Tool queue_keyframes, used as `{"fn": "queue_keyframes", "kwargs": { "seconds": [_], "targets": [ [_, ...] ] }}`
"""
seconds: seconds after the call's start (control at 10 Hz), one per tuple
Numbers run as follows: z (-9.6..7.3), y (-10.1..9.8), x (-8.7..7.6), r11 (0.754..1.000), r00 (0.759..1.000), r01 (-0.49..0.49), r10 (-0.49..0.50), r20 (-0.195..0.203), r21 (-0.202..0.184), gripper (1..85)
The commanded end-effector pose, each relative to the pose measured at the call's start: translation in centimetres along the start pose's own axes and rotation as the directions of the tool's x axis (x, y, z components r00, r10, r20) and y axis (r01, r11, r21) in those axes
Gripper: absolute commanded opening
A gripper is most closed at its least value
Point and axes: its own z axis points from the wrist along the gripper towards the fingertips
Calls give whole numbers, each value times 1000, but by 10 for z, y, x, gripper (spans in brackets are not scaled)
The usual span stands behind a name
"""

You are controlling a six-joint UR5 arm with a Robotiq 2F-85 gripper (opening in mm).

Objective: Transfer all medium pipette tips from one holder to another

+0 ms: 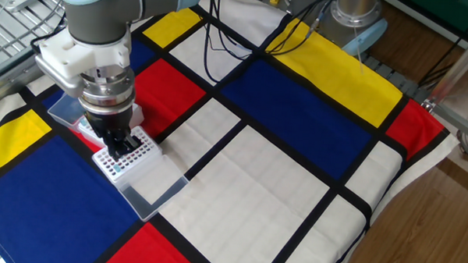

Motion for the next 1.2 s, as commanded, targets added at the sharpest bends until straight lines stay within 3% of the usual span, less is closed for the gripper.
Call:
{"fn": "queue_keyframes", "kwargs": {
  "seconds": [0.0,0.7,1.1],
  "targets": [
    [-18,2,-5,1000,1000,-22,22,-11,8,123],
    [-57,-16,-9,999,999,5,-4,-38,45,117],
    [-67,-28,-11,994,999,38,-34,-42,103,103]
  ]
}}
